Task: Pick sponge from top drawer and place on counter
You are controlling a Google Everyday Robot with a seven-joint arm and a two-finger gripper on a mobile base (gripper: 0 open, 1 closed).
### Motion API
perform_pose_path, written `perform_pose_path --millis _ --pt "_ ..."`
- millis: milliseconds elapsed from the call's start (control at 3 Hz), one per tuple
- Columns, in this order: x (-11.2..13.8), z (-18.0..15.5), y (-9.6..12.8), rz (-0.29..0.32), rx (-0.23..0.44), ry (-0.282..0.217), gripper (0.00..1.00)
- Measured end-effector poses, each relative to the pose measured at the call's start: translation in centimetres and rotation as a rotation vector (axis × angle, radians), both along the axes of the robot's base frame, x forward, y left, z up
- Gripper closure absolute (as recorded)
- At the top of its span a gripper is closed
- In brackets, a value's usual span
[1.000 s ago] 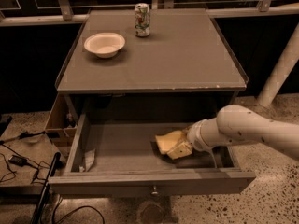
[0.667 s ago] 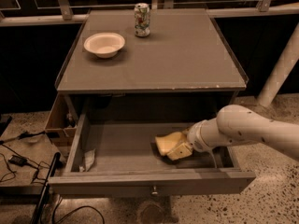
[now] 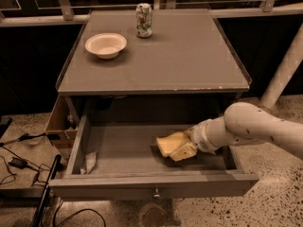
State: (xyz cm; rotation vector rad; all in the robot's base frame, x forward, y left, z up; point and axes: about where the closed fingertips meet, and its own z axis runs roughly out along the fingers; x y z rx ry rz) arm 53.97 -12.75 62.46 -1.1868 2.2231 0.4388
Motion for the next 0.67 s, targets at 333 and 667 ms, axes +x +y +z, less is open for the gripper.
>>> perform_pose_path --millis 333,667 --pt "0.4 4.4 0.6 0.123 0.071 -0.044 1.0" --pt "2.1 11.5 1.8 0.26 0.068 -0.106 1.0"
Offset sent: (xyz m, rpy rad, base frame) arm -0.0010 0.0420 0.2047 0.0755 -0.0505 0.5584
